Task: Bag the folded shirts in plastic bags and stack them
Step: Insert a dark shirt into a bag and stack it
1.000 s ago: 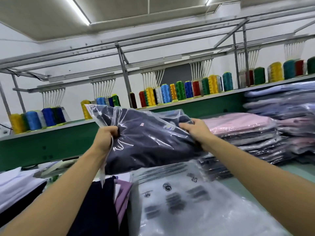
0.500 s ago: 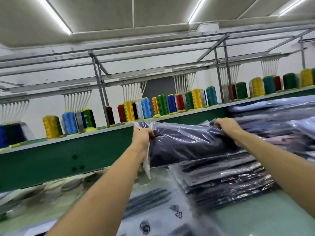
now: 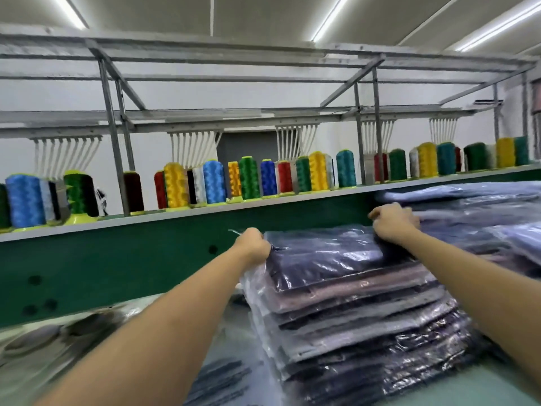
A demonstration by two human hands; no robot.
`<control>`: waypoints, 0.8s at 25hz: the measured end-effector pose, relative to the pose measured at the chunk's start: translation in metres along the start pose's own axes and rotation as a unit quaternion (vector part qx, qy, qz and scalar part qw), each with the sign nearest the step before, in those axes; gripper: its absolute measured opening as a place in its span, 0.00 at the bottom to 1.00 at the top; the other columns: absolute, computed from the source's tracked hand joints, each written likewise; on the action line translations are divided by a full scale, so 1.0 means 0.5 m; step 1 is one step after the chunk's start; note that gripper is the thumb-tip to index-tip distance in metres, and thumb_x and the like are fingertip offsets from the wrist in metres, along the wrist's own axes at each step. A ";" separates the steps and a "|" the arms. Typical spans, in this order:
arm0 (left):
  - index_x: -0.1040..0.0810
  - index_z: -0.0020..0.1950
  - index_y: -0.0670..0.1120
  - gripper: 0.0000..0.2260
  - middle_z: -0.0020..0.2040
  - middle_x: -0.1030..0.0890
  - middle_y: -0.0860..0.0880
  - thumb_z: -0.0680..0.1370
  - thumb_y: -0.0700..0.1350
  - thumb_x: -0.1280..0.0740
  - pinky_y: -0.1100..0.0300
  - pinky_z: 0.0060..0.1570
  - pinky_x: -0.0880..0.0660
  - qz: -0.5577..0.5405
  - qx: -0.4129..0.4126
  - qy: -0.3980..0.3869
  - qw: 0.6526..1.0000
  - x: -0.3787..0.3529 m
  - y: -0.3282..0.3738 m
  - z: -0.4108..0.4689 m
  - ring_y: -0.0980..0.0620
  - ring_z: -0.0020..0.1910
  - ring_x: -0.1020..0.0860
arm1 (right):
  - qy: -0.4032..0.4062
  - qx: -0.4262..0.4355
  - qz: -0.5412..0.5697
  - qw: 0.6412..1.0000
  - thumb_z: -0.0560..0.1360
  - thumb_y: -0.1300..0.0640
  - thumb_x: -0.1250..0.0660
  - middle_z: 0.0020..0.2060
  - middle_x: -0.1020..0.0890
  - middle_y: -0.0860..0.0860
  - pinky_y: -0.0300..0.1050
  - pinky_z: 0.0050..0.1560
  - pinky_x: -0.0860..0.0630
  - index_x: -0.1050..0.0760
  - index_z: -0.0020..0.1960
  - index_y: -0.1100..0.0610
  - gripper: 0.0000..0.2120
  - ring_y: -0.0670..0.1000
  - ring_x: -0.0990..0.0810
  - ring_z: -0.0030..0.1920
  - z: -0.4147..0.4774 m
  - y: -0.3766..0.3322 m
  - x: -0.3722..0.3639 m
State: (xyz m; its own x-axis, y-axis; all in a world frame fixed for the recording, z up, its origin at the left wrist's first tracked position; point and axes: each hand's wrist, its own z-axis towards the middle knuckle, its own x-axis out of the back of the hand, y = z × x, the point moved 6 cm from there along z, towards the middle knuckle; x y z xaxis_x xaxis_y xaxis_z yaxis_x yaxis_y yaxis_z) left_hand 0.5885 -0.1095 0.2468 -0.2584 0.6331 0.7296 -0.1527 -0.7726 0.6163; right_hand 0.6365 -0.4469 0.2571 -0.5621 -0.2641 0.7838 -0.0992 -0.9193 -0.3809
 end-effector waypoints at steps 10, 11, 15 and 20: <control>0.23 0.53 0.41 0.12 0.63 0.23 0.38 0.81 0.49 0.39 0.48 0.66 0.31 0.249 -0.080 -0.013 0.965 -0.051 0.114 -0.003 0.38 0.64 0.25 | -0.279 0.136 -0.082 0.947 0.87 0.48 0.54 0.80 0.39 0.54 0.47 0.77 0.44 0.43 0.81 0.49 0.23 0.56 0.37 0.78 -0.019 -0.052 -0.117; 0.25 0.65 0.41 0.23 0.71 0.27 0.39 0.82 0.58 0.42 0.49 0.68 0.32 0.213 -0.064 -0.077 0.972 -0.075 0.110 -0.003 0.38 0.68 0.28 | -0.286 0.133 -0.086 0.945 0.87 0.50 0.55 0.80 0.40 0.54 0.46 0.76 0.45 0.46 0.82 0.49 0.23 0.56 0.38 0.78 -0.017 -0.048 -0.118; 0.54 0.81 0.59 0.53 0.82 0.52 0.50 0.62 0.85 0.51 0.36 0.75 0.49 0.182 0.010 -0.170 0.968 -0.130 0.039 0.007 0.37 0.80 0.52 | -0.281 0.123 -0.061 0.950 0.87 0.48 0.55 0.81 0.44 0.53 0.49 0.79 0.50 0.48 0.82 0.49 0.24 0.56 0.44 0.80 0.006 -0.035 -0.132; 0.53 0.82 0.58 0.56 0.82 0.53 0.52 0.60 0.86 0.51 0.35 0.75 0.50 0.146 0.007 -0.182 0.972 -0.152 0.013 0.017 0.37 0.80 0.49 | -0.270 0.128 -0.049 0.953 0.87 0.47 0.54 0.81 0.45 0.55 0.54 0.80 0.50 0.48 0.82 0.48 0.25 0.56 0.45 0.80 0.033 -0.015 -0.166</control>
State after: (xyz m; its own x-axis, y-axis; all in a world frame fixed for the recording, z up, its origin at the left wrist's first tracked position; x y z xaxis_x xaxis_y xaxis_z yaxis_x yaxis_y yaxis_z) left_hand 0.6152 -0.1621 0.1977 0.0663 0.3635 0.9292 -0.1097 -0.9230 0.3689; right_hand 0.6976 -0.4228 0.2029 -0.0494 -0.2212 0.9740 0.1135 -0.9701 -0.2145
